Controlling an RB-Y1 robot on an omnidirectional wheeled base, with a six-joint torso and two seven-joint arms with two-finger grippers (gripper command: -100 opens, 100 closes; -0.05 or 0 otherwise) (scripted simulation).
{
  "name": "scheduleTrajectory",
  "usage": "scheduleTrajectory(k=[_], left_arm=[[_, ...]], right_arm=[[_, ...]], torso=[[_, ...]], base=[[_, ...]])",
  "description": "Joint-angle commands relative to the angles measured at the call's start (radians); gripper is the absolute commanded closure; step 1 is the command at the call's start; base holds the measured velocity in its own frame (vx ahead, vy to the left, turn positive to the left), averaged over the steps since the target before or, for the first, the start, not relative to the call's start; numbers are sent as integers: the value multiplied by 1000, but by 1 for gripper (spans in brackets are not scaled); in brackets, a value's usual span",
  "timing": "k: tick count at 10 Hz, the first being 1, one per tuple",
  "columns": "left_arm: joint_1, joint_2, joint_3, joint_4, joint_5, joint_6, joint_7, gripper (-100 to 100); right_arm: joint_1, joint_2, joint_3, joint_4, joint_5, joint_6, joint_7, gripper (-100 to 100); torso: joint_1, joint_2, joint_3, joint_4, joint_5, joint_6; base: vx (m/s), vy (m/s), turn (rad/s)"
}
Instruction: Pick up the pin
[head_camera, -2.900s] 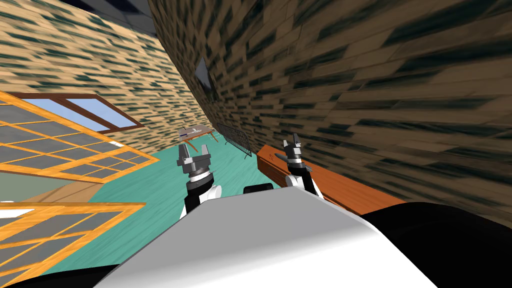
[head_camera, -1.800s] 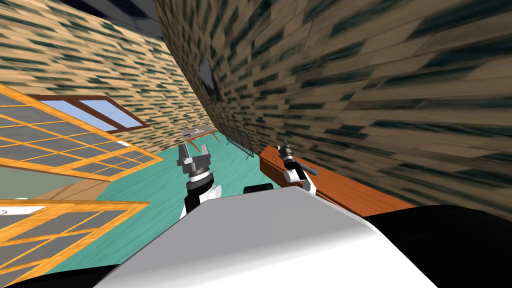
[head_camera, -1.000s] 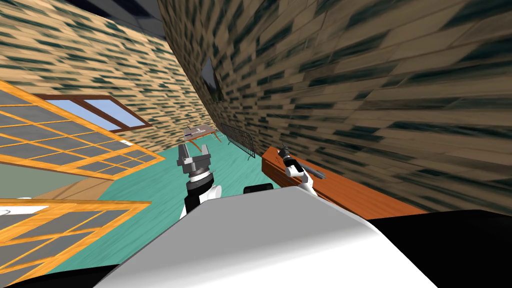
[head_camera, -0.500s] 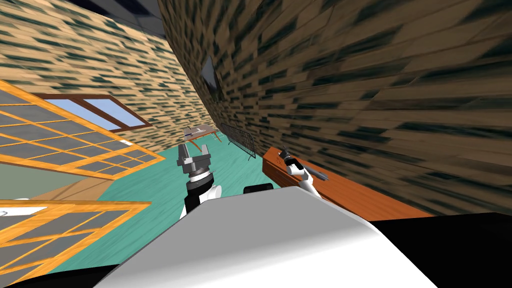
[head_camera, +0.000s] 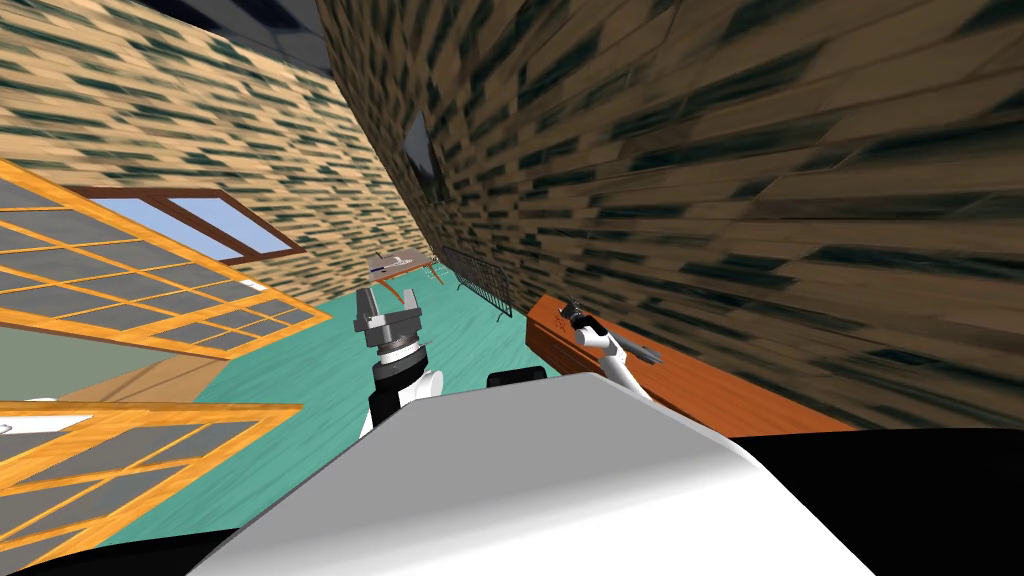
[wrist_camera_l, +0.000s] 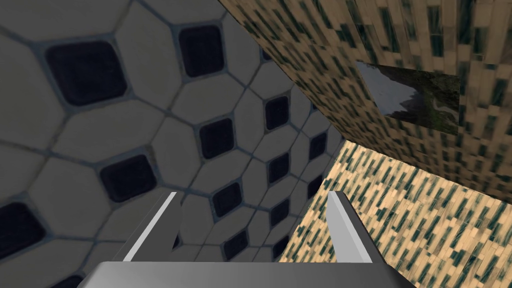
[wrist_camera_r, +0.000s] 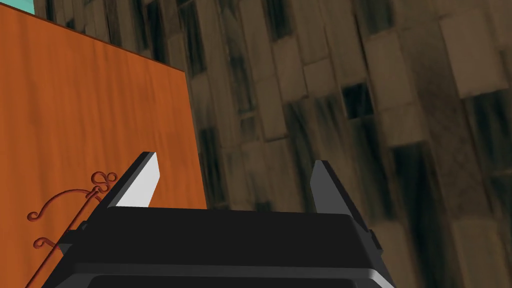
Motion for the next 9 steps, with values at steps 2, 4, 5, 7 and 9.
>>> scheduleTrajectory(k=[2,4,5,7,9], left_arm=[[0,0,0,0,0,0,0,0],[0,0,0,0,0,0,0,0],[0,0,0,0,0,0,0,0],[0,0,0,0,0,0,0,0],[0,0,0,0,0,0,0,0]], right_arm=[[-26,-11,-17,74,-26,36,-30,-100],[-49,-21,-34,132,-50,69,-56,-100],[-72,-30,-52,158,-74,102,-81,-100],[-93,-38,-70,227,-97,134,-105,-100],[-114,-45,-88,279,-120,165,-129,-100]], torso=[[0,-1,0,0,0,0],[0,-1,0,0,0,0],[0,-1,0,0,0,0],[0,-1,-1,0,0,0],[0,-1,-1,0,0,0]], base=[[41,17,8],[40,21,12],[48,26,13],[44,20,11],[43,15,10]])
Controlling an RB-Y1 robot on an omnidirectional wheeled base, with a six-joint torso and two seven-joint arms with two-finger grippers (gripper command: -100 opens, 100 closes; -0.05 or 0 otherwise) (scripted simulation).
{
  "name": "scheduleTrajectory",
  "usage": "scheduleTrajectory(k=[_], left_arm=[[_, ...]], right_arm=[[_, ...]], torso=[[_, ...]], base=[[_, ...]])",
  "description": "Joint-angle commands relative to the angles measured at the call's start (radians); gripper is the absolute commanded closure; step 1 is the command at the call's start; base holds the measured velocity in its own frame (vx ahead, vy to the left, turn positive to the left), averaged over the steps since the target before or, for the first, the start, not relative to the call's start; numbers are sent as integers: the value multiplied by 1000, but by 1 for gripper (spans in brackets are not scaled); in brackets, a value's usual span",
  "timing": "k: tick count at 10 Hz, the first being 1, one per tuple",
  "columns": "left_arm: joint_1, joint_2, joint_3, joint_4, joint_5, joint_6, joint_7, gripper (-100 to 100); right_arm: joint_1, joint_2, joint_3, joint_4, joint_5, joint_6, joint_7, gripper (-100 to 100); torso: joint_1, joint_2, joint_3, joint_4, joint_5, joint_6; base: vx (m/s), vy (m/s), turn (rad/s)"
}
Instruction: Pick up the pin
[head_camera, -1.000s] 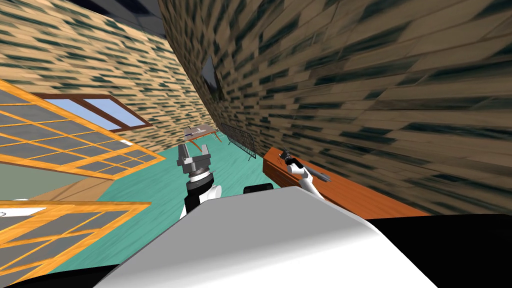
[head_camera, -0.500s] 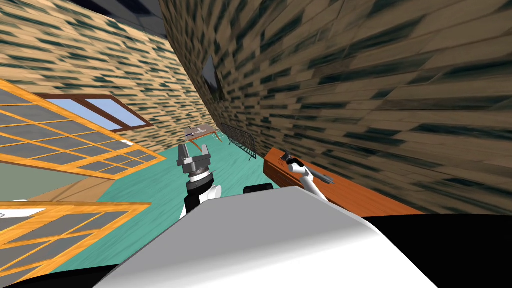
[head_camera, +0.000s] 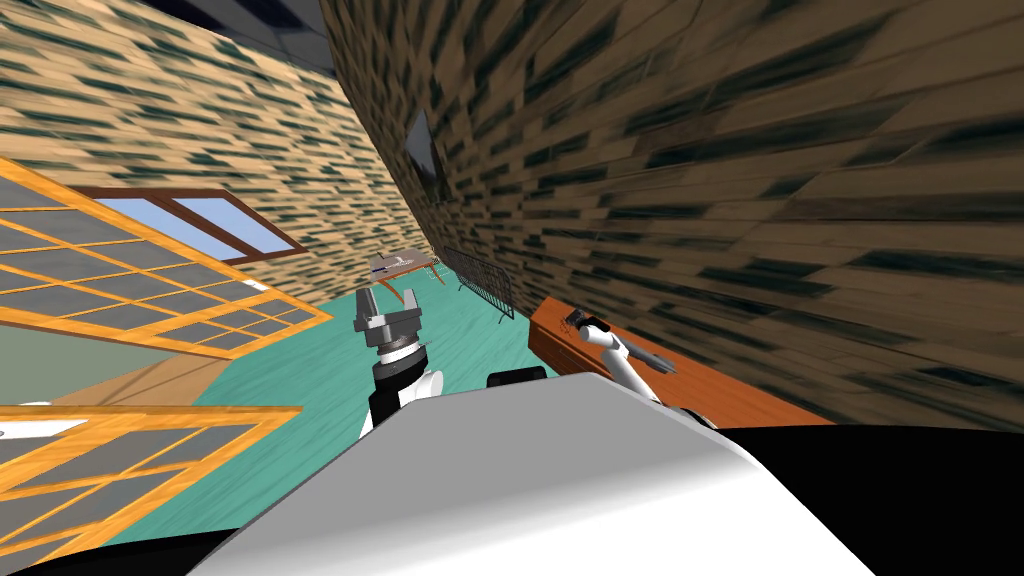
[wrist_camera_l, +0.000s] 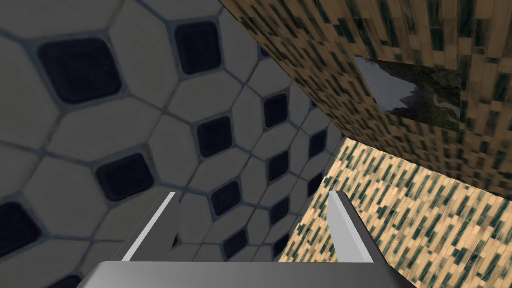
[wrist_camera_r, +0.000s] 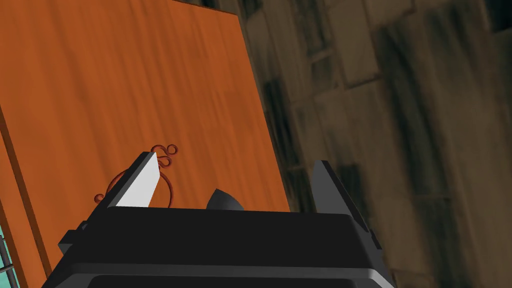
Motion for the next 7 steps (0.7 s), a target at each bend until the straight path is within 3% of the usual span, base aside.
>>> scheduleTrajectory(k=[1,4,7], left_arm=[[0,0,0,0,0,0,0,0],[0,0,0,0,0,0,0,0],[0,0,0,0,0,0,0,0]], right_arm=[[-11,-5,-10,46,-12,19,-14,-100],[-50,-18,-46,134,-57,78,-59,-100],[-68,-24,-64,209,-78,105,-80,-100]], torso=[[0,0,0,0,0,0],[0,0,0,0,0,0],[0,0,0,0,0,0]], base=[[37,13,8],[46,14,8],[41,5,6]])
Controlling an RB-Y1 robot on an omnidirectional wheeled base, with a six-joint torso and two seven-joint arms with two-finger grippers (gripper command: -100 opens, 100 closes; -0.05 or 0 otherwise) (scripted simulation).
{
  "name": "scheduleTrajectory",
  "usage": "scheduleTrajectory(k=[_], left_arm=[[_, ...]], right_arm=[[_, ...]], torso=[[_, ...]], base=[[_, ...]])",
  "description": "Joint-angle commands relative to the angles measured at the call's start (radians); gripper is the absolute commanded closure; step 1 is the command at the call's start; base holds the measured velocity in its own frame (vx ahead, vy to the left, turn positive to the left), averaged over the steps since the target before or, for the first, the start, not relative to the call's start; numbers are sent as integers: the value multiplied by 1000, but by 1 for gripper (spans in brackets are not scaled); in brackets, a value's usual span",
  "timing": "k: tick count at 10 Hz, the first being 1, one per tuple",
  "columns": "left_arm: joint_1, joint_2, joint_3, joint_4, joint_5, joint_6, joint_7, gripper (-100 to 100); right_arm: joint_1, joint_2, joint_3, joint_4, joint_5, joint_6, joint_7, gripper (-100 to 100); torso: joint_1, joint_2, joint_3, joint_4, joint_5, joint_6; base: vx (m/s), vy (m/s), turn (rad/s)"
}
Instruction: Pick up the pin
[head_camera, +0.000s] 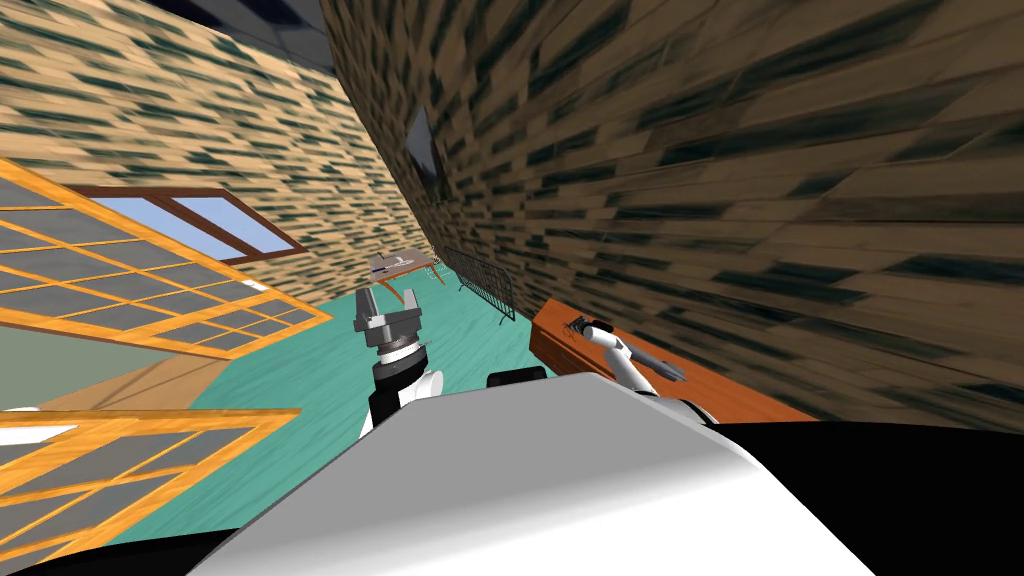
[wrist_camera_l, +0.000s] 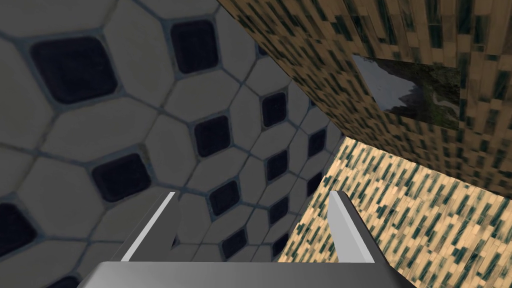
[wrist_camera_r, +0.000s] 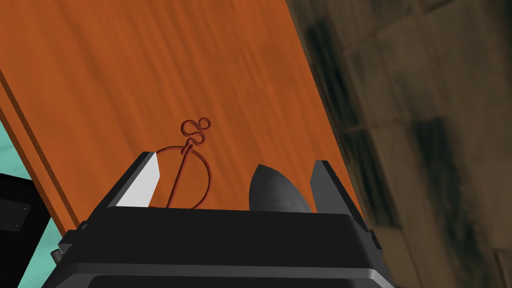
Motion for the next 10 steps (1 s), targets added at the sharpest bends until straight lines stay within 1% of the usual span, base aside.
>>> scheduleTrajectory(k=[1,2,3,4,5,6,7,9,10], left_arm=[[0,0,0,0,0,0,0,0],[0,0,0,0,0,0,0,0],[0,0,0,0,0,0,0,0],[0,0,0,0,0,0,0,0],[0,0,0,0,0,0,0,0],[0,0,0,0,0,0,0,0],[0,0,0,0,0,0,0,0],[0,0,0,0,0,0,0,0],[0,0,0,0,0,0,0,0]], right_arm=[[-9,-6,-1,30,-8,4,-2,-100],[-26,-11,-19,68,-28,30,-22,-100],[-26,-11,-19,84,-28,30,-22,-100],[-42,-18,-37,113,-48,55,-41,-100],[-42,-18,-37,135,-48,55,-41,-100],[-57,-24,-53,170,-67,78,-59,-100],[-57,-24,-53,184,-67,78,-59,-100],[-84,-37,-84,274,-102,120,-91,-100],[-95,-43,-97,306,-117,139,-105,-100]], torso=[[0,0,0,0,0,0],[0,1,1,0,0,0],[0,1,1,0,0,0],[0,1,0,0,0,0],[0,0,0,0,0,0],[0,0,0,0,0,0],[1,0,0,0,0,0],[0,0,0,0,0,0],[0,-1,0,0,0,0]], base=[[11,2,-2],[27,4,5],[32,3,4],[40,2,4],[34,2,4],[39,14,7],[35,8,1],[48,-2,8],[67,-9,7]])
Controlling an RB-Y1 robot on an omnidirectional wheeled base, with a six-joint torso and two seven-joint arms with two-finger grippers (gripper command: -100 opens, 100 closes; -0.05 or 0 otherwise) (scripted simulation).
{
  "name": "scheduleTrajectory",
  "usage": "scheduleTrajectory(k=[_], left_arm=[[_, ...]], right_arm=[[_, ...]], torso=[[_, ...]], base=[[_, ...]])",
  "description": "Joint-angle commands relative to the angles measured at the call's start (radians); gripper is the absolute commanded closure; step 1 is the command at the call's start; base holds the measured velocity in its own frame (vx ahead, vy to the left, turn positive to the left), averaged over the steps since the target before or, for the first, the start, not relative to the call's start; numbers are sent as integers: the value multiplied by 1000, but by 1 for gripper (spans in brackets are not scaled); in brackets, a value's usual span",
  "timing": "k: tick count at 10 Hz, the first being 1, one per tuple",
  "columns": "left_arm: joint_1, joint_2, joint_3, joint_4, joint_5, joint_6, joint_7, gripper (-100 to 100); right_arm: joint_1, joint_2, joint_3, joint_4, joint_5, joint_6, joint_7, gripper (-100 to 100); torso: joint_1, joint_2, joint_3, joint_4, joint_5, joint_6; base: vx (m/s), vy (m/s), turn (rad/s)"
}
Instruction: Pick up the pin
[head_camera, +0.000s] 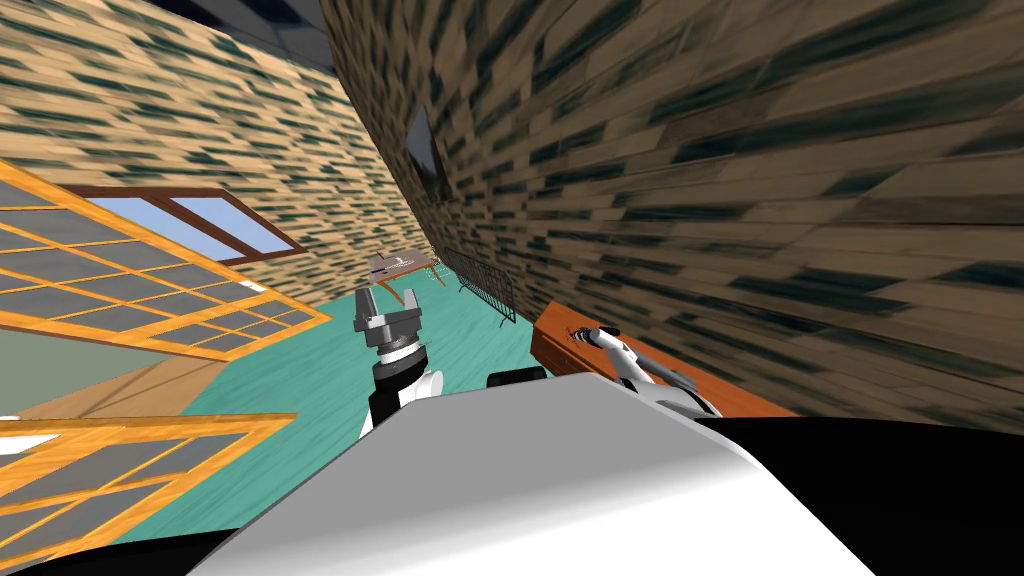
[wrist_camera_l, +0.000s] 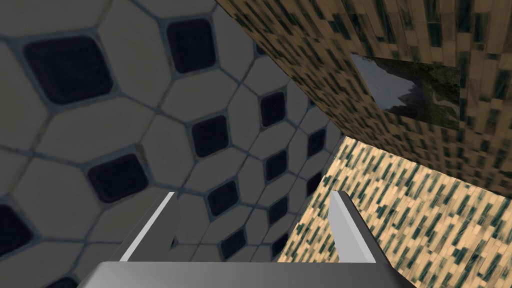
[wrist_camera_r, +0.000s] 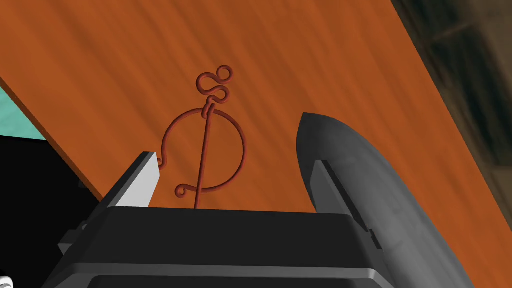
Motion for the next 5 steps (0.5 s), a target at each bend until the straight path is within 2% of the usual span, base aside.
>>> scheduleTrajectory(k=[1,3,5], left_arm=[[0,0,0,0,0,0,0,0],[0,0,0,0,0,0,0,0],[0,0,0,0,0,0,0,0]], right_arm=[[-14,-5,-8,43,-15,10,-6,-100],[-23,-11,-20,80,-28,27,-19,-100],[-37,-20,-38,141,-50,54,-40,-100]], torso=[[0,0,0,0,0,0],[1,1,0,0,0,0],[1,2,1,0,0,0]], base=[[49,-2,2],[37,3,5],[44,-2,6]])
